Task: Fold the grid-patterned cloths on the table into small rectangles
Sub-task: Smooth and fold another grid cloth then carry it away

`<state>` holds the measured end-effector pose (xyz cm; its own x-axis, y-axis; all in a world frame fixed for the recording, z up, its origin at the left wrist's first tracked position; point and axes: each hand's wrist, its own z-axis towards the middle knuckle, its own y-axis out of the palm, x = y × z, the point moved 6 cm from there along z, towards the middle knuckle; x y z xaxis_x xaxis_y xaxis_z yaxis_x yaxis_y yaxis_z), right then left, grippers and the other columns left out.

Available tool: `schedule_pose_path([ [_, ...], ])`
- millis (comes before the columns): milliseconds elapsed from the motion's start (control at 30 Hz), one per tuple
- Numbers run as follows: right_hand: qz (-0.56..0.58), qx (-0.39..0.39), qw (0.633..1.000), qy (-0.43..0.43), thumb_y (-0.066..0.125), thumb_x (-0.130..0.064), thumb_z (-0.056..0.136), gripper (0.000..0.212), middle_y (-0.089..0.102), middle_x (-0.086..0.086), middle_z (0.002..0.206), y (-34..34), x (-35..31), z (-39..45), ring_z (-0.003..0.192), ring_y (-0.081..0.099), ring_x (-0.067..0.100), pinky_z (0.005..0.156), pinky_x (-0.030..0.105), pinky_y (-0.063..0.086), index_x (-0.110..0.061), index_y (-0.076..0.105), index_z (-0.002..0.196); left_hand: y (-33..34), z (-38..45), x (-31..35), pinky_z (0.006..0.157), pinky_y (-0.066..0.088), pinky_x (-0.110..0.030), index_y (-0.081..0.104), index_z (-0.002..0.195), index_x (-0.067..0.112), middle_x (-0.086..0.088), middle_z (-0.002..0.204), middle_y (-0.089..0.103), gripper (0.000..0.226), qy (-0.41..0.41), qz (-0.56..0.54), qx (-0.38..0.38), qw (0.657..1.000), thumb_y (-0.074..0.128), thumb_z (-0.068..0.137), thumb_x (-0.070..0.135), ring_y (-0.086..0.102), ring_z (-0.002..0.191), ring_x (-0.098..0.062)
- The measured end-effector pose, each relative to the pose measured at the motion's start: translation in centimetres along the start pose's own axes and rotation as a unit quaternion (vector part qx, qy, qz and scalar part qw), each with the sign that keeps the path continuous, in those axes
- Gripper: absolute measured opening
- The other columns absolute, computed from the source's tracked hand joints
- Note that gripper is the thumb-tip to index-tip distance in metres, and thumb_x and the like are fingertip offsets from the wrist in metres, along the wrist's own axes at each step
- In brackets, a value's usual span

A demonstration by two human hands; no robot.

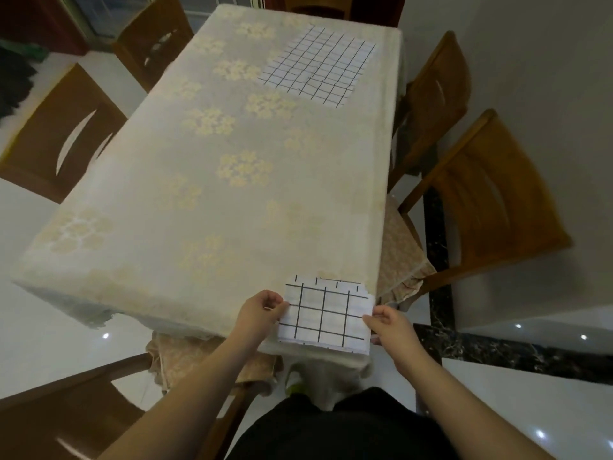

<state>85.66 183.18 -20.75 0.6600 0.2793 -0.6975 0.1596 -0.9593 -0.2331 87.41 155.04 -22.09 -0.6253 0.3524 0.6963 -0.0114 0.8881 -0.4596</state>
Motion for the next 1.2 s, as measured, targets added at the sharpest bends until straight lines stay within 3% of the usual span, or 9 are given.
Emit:
schedule_pose_path([
  [67, -0.013, -0.004, 1.0, -0.003, 0.062, -0.014, 0.093, 0.016, 0.068, 0.012, 0.101, 0.0, -0.3, 1.0, 0.087, 0.067, 0.023, 0.066, 0.027, 0.055, -0.008, 0.062, 0.108, 0.5, 1.0, 0.1, 0.071, 0.051, -0.03, 0.063, 0.091, 0.019, -0.001, 0.084, 0.067, 0.011, -0.003, 0.025, -0.004, 1.0, 0.066, 0.091, 0.029, 0.064, 0.079, -0.019],
  [233, -0.063, -0.019, 0.998, 0.008, 0.066, -0.018, 0.09, 0.016, 0.07, 0.012, 0.099, 0.1, -0.3, 3.9, 0.09, 0.068, 0.029, 0.086, 0.048, 0.055, -0.011, 0.065, 0.105, 0.3, 2.7, 0.1, 0.068, 0.046, -0.027, 0.063, 0.086, 0.021, 0.001, 0.081, 0.067, 0.01, -0.01, 0.055, 0.007, 0.998, 0.069, 0.088, 0.028, 0.065, 0.079, -0.019],
  [400, -0.097, -0.012, 0.995, 0.009, 0.068, -0.018, 0.088, 0.013, 0.07, 0.01, 0.091, 0.0, -0.9, 5.7, 0.084, 0.067, 0.027, 0.076, 0.04, 0.056, -0.011, 0.065, 0.099, 0.1, 3.7, 0.2, 0.07, 0.051, -0.032, 0.064, 0.081, 0.022, 0.001, 0.077, 0.069, 0.009, -0.012, 0.058, 0.017, 0.998, 0.07, 0.087, 0.025, 0.065, 0.075, -0.018],
  [700, -0.171, 0.002, 0.985, -0.012, 0.071, -0.021, 0.085, 0.009, 0.068, -0.001, 0.085, 0.2, -0.1, 6.7, 0.078, 0.066, 0.016, 0.076, 0.035, 0.055, -0.02, 0.062, 0.084, 0.9, 3.8, -0.2, 0.068, 0.047, -0.024, 0.064, 0.088, 0.022, 0.003, 0.082, 0.069, 0.005, -0.007, 0.059, 0.021, 0.998, 0.067, 0.089, 0.026, 0.065, 0.078, -0.015],
  [833, -0.166, 0.016, 0.986, -0.01, 0.071, -0.025, 0.085, 0.011, 0.069, 0.002, 0.087, 0.0, 0.1, 7.1, 0.078, 0.066, 0.017, 0.075, 0.036, 0.056, -0.016, 0.064, 0.089, 0.9, 3.5, 0.7, 0.064, 0.042, -0.017, 0.062, 0.09, 0.022, 0.006, 0.084, 0.066, 0.006, 0.037, 0.099, 0.035, 0.994, 0.06, 0.094, 0.027, 0.061, 0.078, -0.009],
  [967, -0.178, 0.084, 0.98, -0.016, 0.069, -0.042, 0.084, 0.026, 0.064, -0.003, 0.078, -0.7, -0.7, 6.3, 0.073, 0.061, 0.014, 0.071, 0.037, 0.053, -0.018, 0.059, 0.083, 1.3, 3.2, 2.1, 0.072, 0.043, -0.019, 0.063, 0.105, 0.018, 0.004, 0.101, 0.06, 0.011, 0.155, 0.17, 0.063, 0.971, 0.057, 0.096, 0.021, 0.057, 0.083, -0.008],
  [1033, -0.213, 0.128, 0.967, -0.062, 0.059, -0.05, 0.088, 0.03, 0.06, -0.004, 0.075, -1.1, -2.2, 5.8, 0.07, 0.059, 0.015, 0.068, 0.038, 0.053, -0.021, 0.054, 0.082, 1.3, 3.1, 2.9, 0.077, 0.044, -0.023, 0.064, 0.108, 0.015, 0.0, 0.107, 0.059, 0.015, 0.228, 0.18, 0.092, 0.953, 0.059, 0.094, 0.015, 0.058, 0.089, -0.012],
  [1100, -0.28, 0.142, 0.935, -0.164, 0.051, -0.05, 0.092, 0.028, 0.057, -0.007, 0.079, -0.4, -3.8, 5.6, 0.074, 0.058, 0.015, 0.068, 0.037, 0.052, -0.023, 0.053, 0.087, 1.7, 2.9, 3.6, 0.083, 0.044, -0.028, 0.063, 0.113, 0.015, -0.003, 0.116, 0.061, 0.021, 0.285, 0.222, 0.105, 0.927, 0.057, 0.094, 0.016, 0.06, 0.099, -0.018],
  [1200, -0.362, 0.117, 0.867, -0.321, 0.045, -0.043, 0.095, 0.031, 0.061, -0.004, 0.105, 3.2, -5.6, 4.6, 0.101, 0.056, 0.017, 0.089, 0.036, 0.046, -0.02, 0.059, 0.111, 3.8, 3.1, 3.4, 0.106, 0.038, -0.038, 0.051, 0.136, 0.018, -0.003, 0.143, 0.05, 0.044, 0.33, 0.337, 0.065, 0.879, 0.038, 0.097, 0.033, 0.047, 0.131, -0.021],
])
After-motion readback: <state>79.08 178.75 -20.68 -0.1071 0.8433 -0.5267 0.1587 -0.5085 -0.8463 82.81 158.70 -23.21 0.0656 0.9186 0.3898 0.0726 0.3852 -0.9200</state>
